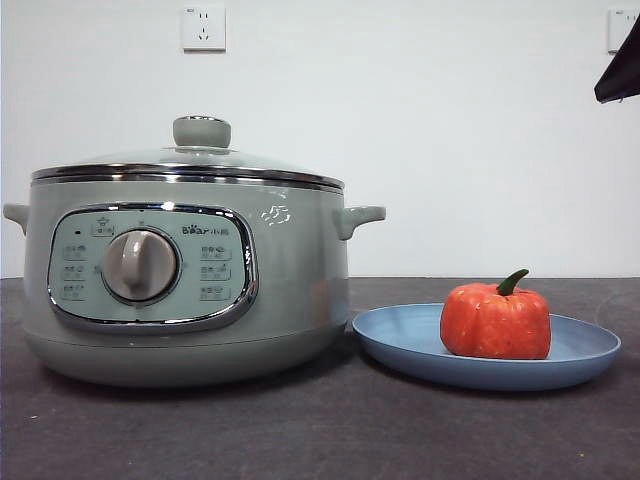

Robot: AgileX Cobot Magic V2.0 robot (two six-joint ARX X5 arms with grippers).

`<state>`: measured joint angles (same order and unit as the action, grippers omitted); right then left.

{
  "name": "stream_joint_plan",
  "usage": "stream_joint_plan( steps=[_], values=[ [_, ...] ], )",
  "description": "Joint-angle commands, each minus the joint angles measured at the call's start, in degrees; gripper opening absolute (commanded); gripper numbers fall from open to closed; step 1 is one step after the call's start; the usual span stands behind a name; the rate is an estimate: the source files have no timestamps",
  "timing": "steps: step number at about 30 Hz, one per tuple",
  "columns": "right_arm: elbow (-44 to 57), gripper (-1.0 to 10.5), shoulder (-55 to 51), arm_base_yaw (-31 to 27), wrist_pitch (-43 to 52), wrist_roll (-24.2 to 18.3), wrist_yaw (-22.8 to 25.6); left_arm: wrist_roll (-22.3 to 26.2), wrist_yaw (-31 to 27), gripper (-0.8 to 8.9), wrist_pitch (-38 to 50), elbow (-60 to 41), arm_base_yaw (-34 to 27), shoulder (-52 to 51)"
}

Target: Take the pumpkin out from the steamer,put the pumpkin in the blue plate,close the lid

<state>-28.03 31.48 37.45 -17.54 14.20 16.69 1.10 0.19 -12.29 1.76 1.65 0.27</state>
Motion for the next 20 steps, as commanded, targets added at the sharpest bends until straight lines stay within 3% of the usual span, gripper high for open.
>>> stream_joint_plan(
  steps=[1,20],
  values=[
    [0.2,-0.2,0.0,0.1,0.3,0.5,0.2,0.4,0.0,-0.03,-0.5,-0.7,-0.2,-0.2],
    [0.2,-0.2,-0.1,0.1,-1.1,-0.2,0.2,0.4,0.0,-0.03,-0.7,-0.7,-0.2,-0.2]
  ],
)
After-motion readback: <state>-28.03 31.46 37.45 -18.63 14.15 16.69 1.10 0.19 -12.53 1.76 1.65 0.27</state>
